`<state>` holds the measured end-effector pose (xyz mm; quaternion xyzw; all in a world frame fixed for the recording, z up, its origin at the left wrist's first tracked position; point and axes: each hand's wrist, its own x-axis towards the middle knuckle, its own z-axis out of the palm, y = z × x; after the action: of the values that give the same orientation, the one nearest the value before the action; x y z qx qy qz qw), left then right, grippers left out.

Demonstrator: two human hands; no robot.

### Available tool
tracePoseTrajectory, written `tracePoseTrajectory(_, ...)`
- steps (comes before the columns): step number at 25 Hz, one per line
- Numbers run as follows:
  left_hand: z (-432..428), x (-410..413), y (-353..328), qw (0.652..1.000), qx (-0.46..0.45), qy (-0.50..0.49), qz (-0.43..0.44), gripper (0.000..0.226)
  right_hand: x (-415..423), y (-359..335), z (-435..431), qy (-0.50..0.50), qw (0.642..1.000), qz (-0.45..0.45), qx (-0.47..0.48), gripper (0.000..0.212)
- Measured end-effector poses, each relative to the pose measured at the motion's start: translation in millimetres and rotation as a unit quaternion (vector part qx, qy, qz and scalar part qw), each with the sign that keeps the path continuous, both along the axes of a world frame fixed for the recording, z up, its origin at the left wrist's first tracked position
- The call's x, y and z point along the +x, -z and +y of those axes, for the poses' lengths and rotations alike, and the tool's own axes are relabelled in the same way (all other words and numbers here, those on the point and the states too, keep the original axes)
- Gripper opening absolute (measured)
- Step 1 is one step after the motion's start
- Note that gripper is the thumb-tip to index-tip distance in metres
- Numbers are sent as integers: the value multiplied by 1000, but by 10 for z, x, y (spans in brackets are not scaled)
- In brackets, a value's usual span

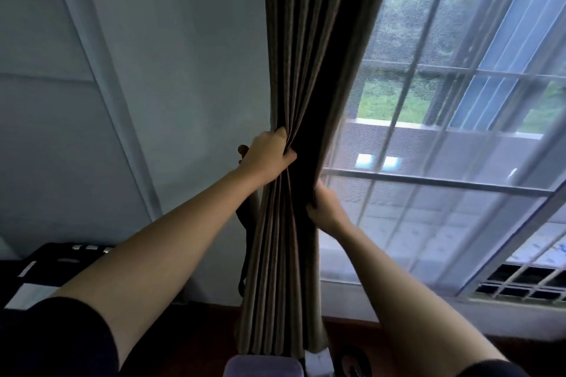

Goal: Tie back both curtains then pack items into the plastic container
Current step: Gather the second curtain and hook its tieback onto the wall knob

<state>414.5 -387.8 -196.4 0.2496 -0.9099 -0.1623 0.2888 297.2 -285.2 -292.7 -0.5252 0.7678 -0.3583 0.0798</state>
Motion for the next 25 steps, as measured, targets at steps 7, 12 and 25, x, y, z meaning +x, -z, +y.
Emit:
tracePoseTrajectory(7,7,-5,-32,1000,9,-1,-25,26,169,84,-138,-55,997,41,38,83)
tracePoseTrajectory(12,163,-41,-118,999,6,-20,-32,32,263,-57,-140,-112,984,92,100,92)
tracePoseTrajectory(25,311,224,286,914,242,-3,325,48,210,-709,-546,16,928,-296,-224,47)
